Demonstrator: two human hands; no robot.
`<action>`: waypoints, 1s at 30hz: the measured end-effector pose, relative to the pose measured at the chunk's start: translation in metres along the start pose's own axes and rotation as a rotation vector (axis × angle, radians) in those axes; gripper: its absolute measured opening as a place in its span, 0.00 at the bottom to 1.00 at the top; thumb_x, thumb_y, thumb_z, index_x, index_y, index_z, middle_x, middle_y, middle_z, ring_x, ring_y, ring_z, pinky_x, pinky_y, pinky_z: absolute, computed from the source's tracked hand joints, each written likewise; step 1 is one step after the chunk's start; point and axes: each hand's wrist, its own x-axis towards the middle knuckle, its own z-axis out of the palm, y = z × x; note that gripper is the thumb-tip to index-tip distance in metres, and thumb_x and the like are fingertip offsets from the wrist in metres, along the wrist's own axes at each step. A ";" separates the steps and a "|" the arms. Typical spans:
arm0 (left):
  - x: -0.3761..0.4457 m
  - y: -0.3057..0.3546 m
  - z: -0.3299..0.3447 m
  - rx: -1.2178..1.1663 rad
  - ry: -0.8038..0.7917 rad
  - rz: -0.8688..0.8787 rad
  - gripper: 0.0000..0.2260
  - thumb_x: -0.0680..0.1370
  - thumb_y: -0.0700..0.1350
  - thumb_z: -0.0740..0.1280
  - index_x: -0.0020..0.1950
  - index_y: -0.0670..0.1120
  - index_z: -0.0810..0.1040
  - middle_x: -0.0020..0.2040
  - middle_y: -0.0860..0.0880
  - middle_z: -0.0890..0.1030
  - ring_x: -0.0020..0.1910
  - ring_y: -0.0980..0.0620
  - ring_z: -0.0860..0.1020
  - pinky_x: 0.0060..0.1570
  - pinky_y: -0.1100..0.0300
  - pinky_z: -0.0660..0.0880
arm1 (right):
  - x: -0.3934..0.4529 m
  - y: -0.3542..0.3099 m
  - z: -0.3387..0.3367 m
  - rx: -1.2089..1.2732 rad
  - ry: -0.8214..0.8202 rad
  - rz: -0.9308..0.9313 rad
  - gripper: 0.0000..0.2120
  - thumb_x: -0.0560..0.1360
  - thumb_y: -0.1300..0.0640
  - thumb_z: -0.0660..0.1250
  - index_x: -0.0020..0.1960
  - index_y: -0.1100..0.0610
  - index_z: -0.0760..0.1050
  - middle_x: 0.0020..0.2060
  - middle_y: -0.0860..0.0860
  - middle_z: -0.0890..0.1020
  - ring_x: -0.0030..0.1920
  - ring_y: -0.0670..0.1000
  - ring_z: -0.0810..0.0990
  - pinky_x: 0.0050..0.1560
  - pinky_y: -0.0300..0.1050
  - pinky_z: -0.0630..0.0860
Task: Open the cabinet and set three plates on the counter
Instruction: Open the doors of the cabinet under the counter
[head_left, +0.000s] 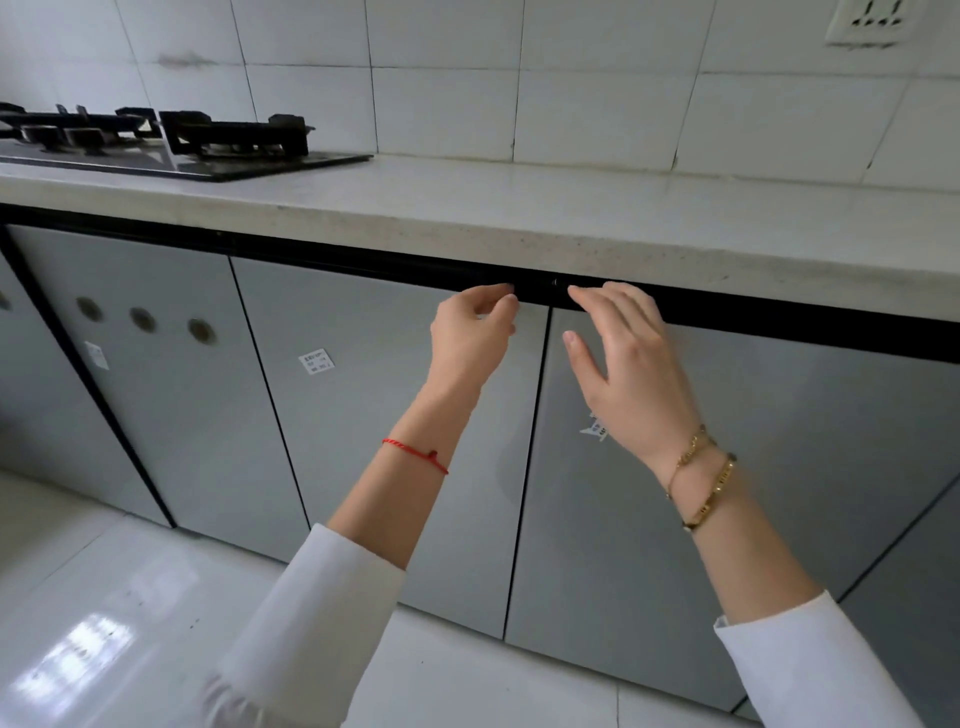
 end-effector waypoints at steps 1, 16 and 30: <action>0.002 0.000 0.003 -0.064 -0.008 -0.033 0.12 0.78 0.45 0.65 0.60 0.47 0.80 0.47 0.54 0.83 0.41 0.59 0.80 0.41 0.65 0.77 | 0.001 0.001 0.002 -0.010 0.012 -0.008 0.19 0.80 0.56 0.61 0.69 0.62 0.70 0.64 0.56 0.76 0.69 0.56 0.68 0.72 0.50 0.64; -0.010 -0.008 -0.007 -0.220 -0.001 0.031 0.06 0.78 0.45 0.67 0.45 0.54 0.82 0.36 0.56 0.78 0.33 0.62 0.73 0.38 0.68 0.72 | -0.002 -0.004 0.013 -0.009 0.115 -0.092 0.20 0.80 0.57 0.59 0.71 0.61 0.68 0.63 0.55 0.76 0.67 0.56 0.70 0.70 0.50 0.66; -0.093 -0.006 -0.080 -0.143 0.022 0.167 0.09 0.79 0.42 0.67 0.57 0.50 0.81 0.46 0.53 0.82 0.42 0.59 0.78 0.42 0.64 0.76 | -0.035 -0.067 0.009 0.348 0.122 -0.285 0.18 0.80 0.67 0.58 0.69 0.61 0.71 0.66 0.53 0.75 0.73 0.50 0.67 0.73 0.48 0.65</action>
